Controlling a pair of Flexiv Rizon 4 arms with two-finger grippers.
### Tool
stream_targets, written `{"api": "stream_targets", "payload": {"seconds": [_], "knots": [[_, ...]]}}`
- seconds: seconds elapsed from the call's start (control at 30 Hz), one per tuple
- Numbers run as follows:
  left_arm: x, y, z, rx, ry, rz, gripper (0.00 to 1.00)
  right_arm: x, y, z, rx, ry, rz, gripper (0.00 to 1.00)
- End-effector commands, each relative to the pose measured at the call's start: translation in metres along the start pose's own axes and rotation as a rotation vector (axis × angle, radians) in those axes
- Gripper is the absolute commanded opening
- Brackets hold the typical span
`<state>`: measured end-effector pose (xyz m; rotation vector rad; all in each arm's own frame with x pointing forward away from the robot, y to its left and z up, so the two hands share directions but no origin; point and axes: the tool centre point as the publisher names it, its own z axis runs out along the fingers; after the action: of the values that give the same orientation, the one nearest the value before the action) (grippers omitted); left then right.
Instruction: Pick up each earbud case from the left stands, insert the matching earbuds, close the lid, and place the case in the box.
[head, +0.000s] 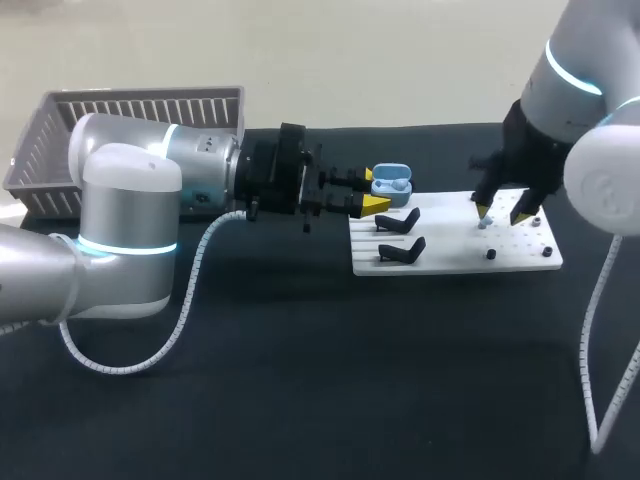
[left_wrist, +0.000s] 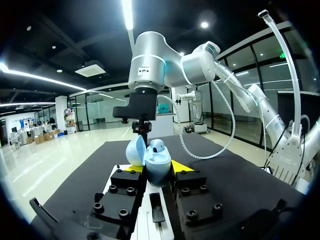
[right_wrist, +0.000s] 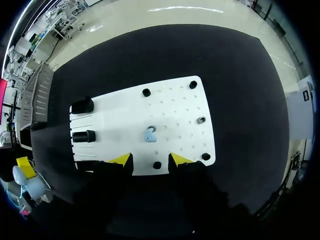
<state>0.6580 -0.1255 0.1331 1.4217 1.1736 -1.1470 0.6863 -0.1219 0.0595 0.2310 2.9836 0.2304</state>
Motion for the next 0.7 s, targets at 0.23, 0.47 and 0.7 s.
{"api": "stream_targets", "payload": {"seconds": [0.23,0.47,0.7], "knots": [[0.001,-0.002,0.000,-0.006,-0.002,0.003,0.00,-0.007,0.000,0.015,0.004,0.003,0.024,0.45],[0.001,-0.002,0.000,-0.006,-0.002,0.003,0.00,-0.011,0.001,0.022,0.006,0.010,0.027,0.41],[0.001,-0.002,0.000,-0.006,-0.002,0.003,0.00,-0.014,0.002,0.028,0.004,0.012,0.032,0.37]]}}
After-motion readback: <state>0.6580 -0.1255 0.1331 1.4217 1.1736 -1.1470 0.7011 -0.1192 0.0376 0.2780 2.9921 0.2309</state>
